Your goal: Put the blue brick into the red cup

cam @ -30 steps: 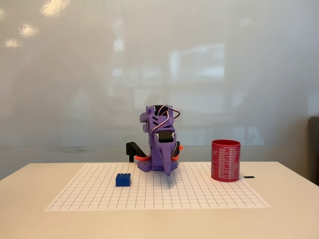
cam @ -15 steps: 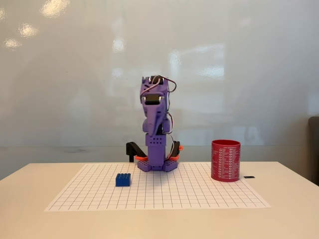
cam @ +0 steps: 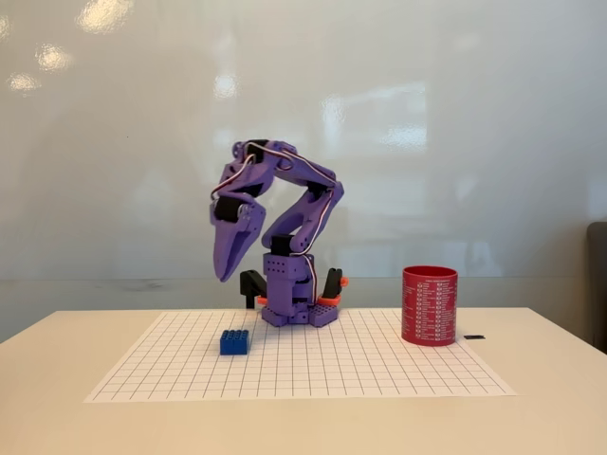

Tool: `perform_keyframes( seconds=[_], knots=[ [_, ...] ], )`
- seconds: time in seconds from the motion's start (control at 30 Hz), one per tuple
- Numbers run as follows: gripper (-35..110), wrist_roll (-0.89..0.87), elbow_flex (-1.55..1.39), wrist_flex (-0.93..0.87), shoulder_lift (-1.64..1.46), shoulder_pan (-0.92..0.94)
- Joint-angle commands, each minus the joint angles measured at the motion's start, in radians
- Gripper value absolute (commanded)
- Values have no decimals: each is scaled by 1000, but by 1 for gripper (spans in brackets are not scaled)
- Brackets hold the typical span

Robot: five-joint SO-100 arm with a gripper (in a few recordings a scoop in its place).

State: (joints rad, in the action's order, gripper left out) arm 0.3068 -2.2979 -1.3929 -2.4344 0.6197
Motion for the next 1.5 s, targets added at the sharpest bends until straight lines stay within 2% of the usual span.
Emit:
perform_keyframes(
  seconds=[0.0,0.07,0.17,0.33,0.5,0.8,0.97,1.03,1.07,1.1,1.17,1.23,1.47],
  knots=[
    [-1,37,58,-17,28,-9],
    [-1,-3,57,-5,9,-64],
    [-1,-66,147,-6,160,-120],
    [-1,-181,-23,249,216,-202],
    [-1,-173,-137,344,270,-161],
    [-1,-41,-97,247,279,-46],
    [-1,-2,-49,195,288,-58],
    [0,86,-54,169,299,-95],
    [12,144,-52,137,310,-115],
    [33,169,-43,103,318,-130],
    [45,218,-25,61,324,-150],
    [49,244,-17,41,331,-167],
    [49,334,-17,23,399,-207]
  ],
)
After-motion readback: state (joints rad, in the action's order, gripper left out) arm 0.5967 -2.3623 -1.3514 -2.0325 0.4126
